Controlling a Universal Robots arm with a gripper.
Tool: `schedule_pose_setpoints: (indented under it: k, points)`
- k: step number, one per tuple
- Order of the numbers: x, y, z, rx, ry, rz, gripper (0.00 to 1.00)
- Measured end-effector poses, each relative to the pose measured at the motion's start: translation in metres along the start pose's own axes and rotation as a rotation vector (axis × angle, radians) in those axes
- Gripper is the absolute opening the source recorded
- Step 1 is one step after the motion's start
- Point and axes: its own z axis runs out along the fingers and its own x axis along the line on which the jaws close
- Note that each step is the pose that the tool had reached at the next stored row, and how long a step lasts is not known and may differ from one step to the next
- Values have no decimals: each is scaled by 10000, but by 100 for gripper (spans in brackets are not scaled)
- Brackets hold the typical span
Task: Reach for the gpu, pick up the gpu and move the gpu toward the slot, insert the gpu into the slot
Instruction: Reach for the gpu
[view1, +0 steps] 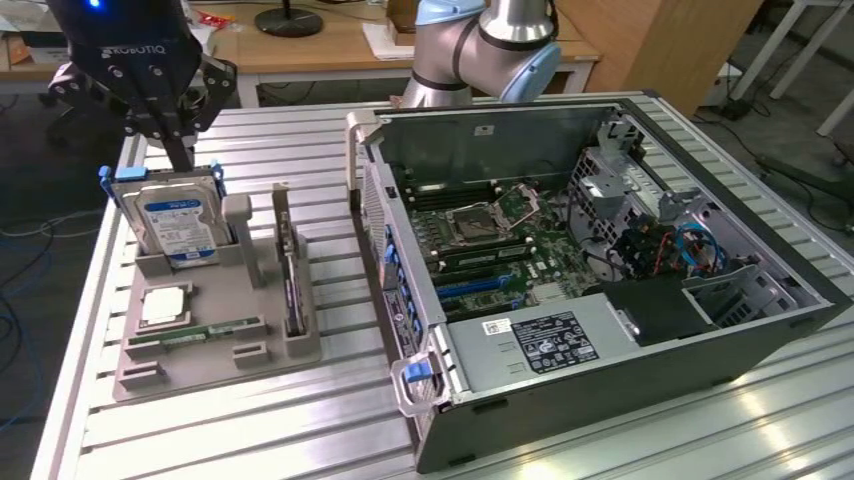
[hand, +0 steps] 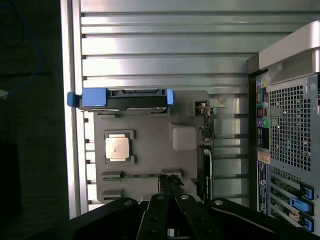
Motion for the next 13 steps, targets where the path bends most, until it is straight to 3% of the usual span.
schedule_pose_setpoints:
  k: [5,13]
  points:
    - [-41,2,10,1,-1,0,10]
    - [-295,13,38,1,-1,-3,10]
